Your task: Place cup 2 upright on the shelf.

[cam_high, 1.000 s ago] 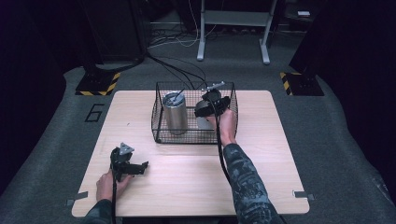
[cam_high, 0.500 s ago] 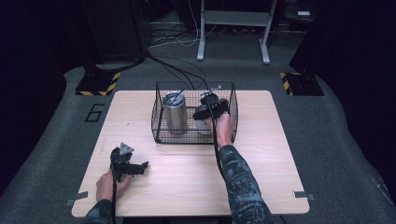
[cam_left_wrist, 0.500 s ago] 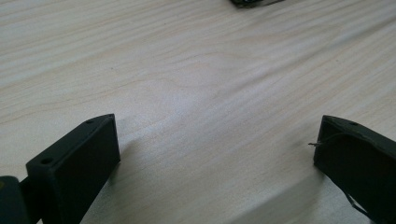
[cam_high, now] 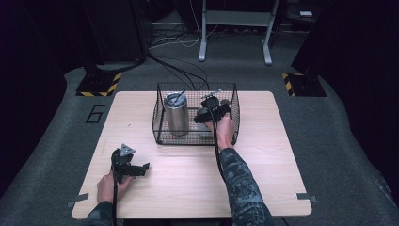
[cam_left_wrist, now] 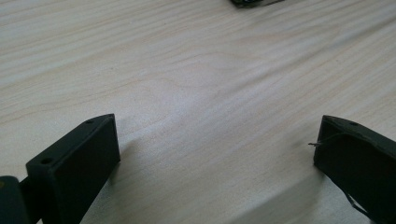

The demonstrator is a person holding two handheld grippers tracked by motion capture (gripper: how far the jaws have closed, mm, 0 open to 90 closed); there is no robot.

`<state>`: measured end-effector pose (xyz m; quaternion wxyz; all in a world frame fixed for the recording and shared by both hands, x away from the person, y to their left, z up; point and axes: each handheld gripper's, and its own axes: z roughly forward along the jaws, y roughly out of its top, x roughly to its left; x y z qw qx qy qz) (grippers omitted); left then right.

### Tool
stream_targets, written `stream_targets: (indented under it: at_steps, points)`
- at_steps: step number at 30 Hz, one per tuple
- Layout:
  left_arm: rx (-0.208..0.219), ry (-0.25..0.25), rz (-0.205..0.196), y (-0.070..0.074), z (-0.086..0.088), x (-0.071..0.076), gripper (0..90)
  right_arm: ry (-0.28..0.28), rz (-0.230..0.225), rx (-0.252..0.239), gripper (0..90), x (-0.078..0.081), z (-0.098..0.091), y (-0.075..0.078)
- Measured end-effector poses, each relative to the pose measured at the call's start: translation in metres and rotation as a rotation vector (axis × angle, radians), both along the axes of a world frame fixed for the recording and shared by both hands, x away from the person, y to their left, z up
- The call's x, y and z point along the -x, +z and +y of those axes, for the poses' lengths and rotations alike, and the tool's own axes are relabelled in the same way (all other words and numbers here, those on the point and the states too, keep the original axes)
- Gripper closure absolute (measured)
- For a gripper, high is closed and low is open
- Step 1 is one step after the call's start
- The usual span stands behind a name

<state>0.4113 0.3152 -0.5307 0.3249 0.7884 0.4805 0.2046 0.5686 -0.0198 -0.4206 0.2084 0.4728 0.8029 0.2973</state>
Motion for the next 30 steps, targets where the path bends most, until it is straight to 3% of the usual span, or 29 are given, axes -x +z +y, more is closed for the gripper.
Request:
stream_targets:
  at_steps: [4, 18, 23, 30]
  points:
    - [0.000, 0.000, 0.000, 0.000, 0.000, 0.000, 0.0, -0.005, 0.002, -0.018, 5.4, 0.003, -0.002, -0.004]
    - [0.002, 0.003, 0.000, 0.000, 0.000, 0.000, 0.2, 0.019, 0.010, 0.006, 3.6, 0.004, -0.001, 0.000]
    - [0.009, 0.010, -0.005, -0.001, -0.001, 0.000, 0.2, 0.020, 0.003, 0.019, 0.0, 0.007, -0.004, 0.007]
    - [0.015, 0.014, -0.007, -0.001, -0.001, 0.000, 0.2, 0.062, -0.022, -0.019, 0.0, 0.021, -0.011, 0.028]
